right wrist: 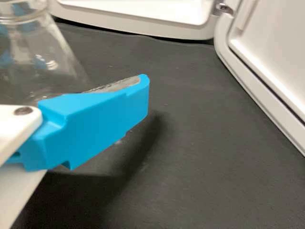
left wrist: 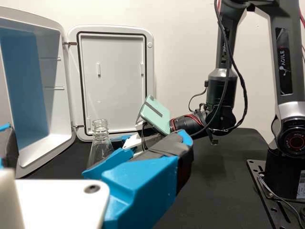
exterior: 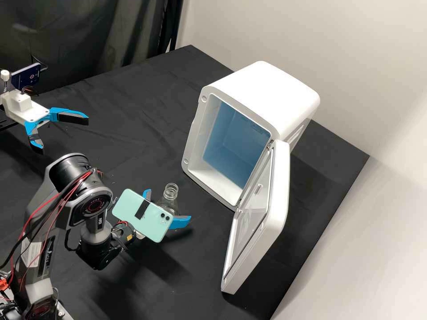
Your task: Place the flask in the incubator
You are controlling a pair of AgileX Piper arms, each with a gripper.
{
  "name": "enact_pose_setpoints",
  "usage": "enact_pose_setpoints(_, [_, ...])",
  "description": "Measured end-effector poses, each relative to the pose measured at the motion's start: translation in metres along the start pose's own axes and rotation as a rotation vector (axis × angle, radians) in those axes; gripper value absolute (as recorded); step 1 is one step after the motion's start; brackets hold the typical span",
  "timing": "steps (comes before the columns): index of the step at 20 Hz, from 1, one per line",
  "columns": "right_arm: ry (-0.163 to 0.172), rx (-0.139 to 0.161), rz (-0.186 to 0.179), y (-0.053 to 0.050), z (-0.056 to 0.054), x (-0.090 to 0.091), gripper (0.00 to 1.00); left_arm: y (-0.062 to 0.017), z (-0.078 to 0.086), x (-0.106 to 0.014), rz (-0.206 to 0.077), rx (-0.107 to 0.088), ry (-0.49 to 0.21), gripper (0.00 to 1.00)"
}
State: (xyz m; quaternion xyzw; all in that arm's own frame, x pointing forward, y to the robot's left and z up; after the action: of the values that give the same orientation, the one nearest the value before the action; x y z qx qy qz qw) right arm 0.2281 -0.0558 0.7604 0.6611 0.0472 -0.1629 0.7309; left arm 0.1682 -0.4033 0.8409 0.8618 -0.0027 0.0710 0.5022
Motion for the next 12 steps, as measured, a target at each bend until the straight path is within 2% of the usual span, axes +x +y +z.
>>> enact_pose_setpoints(2, [-0.001, 0.001, 0.01, 0.0021, 0.0003, -0.0007, 1.0, 0.0, 0.0, 0.0, 0.0, 0.0, 0.0, 1.0])
enact_pose_setpoints(9, [0.0, 0.0, 0.011, 0.0024, 0.0001, -0.0008, 1.0, 0.0, 0.0, 0.0, 0.0, 0.0, 0.0, 1.0])
enact_pose_setpoints(10, [0.003, -0.002, 0.012, 0.0032, 0.0003, -0.0012, 0.0, 0.0, 0.0, 0.0, 0.0, 0.0, 0.0, 1.0])
enact_pose_setpoints(12, [0.021, 0.0, 0.016, 0.0063, -0.0011, -0.0027, 0.0, 0.0, 0.0, 0.0, 0.0, 0.0, 0.0, 1.0])
